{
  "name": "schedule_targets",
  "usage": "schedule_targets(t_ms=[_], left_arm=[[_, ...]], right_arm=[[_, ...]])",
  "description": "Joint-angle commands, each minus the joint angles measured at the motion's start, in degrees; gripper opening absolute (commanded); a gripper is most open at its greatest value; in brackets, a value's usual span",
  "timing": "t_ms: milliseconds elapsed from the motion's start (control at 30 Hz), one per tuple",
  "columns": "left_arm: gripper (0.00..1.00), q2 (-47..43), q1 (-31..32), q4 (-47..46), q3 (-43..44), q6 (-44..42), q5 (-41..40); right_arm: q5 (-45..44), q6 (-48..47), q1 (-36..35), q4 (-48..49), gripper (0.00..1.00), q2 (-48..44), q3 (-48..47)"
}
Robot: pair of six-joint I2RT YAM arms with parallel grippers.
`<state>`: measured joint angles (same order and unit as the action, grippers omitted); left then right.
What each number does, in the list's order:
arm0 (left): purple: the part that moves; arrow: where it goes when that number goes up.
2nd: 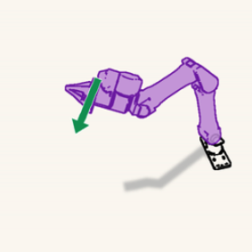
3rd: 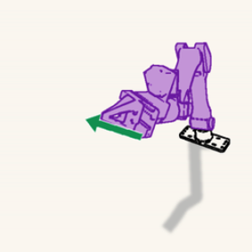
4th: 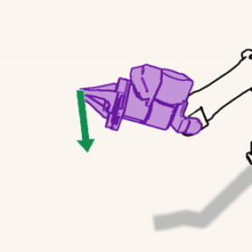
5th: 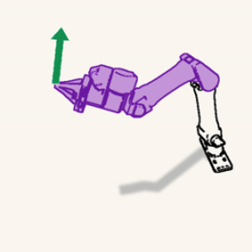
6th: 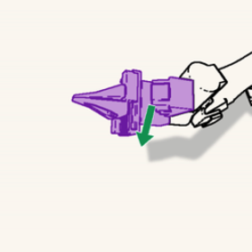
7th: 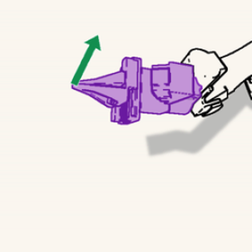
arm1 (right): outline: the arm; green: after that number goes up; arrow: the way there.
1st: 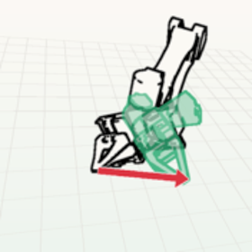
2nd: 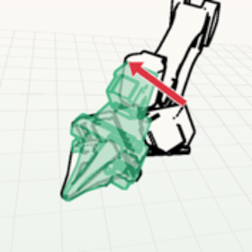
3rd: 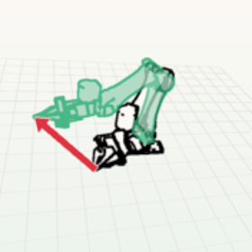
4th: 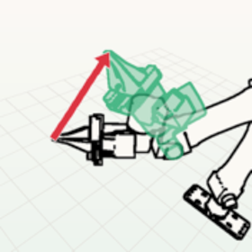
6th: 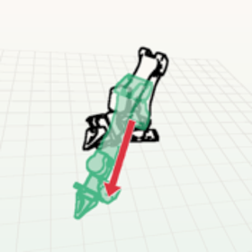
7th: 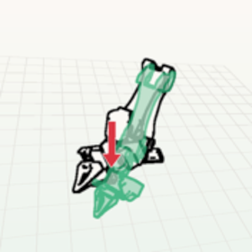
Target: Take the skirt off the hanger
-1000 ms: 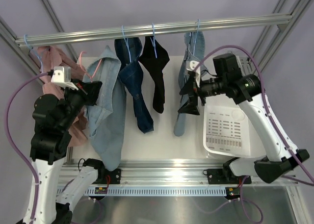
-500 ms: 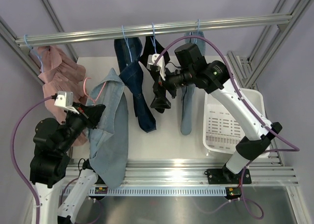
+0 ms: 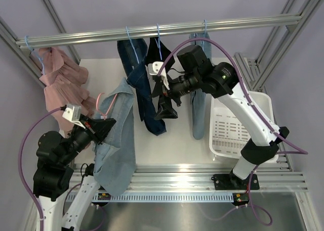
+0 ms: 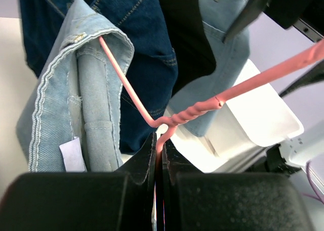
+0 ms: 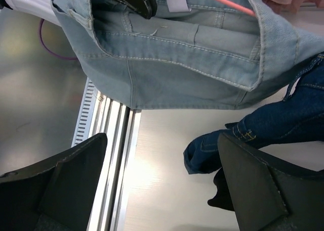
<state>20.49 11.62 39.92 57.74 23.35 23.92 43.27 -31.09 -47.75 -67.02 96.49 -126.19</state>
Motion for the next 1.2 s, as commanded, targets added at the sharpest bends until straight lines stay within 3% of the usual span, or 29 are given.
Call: schedule_targets(t_ms=[0,300,633,800,933,1033,1167], left_arm=[[0.00,-0.63,-0.02,-5.12,-0.51,1.43,6.04],[0.00,-0.19,-0.02,-7.05,-1.57,3.27,11.84],[0.00,-0.19,-0.02,-7.75,-0.87,6.18,15.19],[0.00,-0.19,-0.02,-8.02,-0.43,7.23,15.54],[0.00,-0.36,-0.02,-8.11,0.10,7.93,15.89],[0.00,-0.80,-0.02,-6.62,0.80,7.85,15.72],[0.00,-1.68,-0.10,-3.99,1.41,7.41,15.72]], right_arm=[[1.47,-0.73,-0.42,-0.74,1.00,1.07,-3.18],[0.08,4.44,-2.78,4.17,0.99,3.09,-3.54],[-38.64,11.49,-10.61,19.37,0.94,8.10,-3.10],[-44.84,11.49,-10.70,22.90,0.89,8.98,-0.29],[-49.31,11.23,-10.79,26.58,0.79,9.68,2.09],[-51.61,11.05,-10.70,28.43,0.63,10.12,3.14],[-51.62,11.75,-10.61,29.76,0.33,9.16,4.20]])
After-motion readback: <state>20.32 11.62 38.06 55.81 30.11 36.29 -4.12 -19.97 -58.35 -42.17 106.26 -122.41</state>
